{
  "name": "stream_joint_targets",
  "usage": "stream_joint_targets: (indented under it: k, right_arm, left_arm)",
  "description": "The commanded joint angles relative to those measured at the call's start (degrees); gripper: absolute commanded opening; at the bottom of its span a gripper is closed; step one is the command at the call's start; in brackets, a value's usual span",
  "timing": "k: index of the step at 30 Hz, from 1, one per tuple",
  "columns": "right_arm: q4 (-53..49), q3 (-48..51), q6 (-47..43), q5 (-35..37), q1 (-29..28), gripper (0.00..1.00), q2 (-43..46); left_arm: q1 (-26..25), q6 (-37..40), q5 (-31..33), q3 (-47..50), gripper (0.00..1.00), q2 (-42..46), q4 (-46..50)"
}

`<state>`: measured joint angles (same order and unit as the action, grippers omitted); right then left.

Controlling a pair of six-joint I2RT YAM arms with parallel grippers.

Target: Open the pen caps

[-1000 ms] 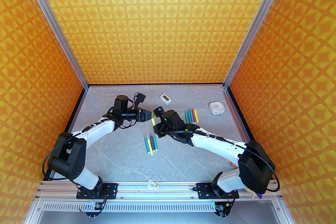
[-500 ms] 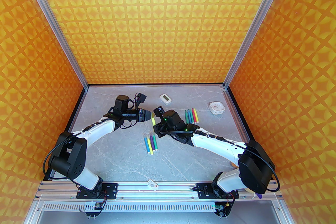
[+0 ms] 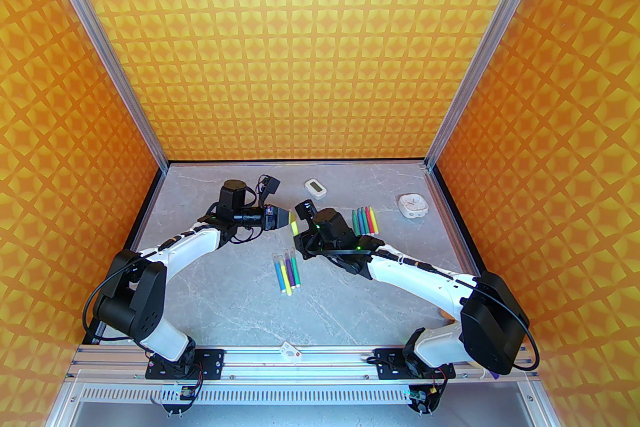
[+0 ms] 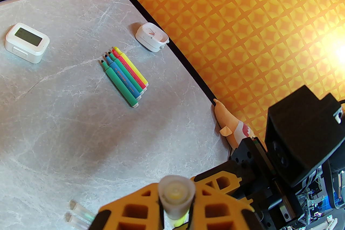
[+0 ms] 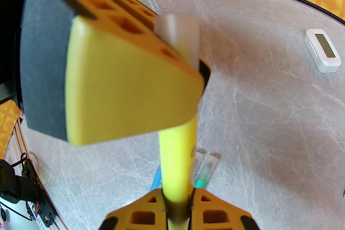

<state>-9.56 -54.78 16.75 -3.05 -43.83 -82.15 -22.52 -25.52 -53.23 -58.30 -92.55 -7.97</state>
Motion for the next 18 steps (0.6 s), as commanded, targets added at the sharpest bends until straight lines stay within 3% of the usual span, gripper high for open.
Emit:
stream_joint_targets:
  k: [1,4,7,12,18]
  right_arm:
    - [2.6,0.5,-0.4,1.7,0.4,0.27,1.1]
    - [4.8,1.2,-0.6,1.8,0.5,0.42,0.7]
    - [6.9,1.2,-0.7,1.4,0.6,0.46,-0.3]
    - [8.9,0.4,-0.8,-0.1,0.9,0.45,-3.0]
    - [11.0,1.0,-0.3,-1.8,1.5,0.33,-4.4]
  left_arm:
    - [-0.4,-0.8,-1.5,-1.5,0.06,-1.1,-0.6]
    - [-0.4,-1.5,-1.4,-1.5,0.02,-1.1,-1.0]
    - [-0.4,-2.5,-1.4,-1.5,0.0,-0.9,-1.7]
    - [-0.4,-3.3,-1.5,-1.4,0.0,0.2,-2.1]
    - [-0.4,-4.4,-1.5,-1.0,0.0,1.3,-3.4]
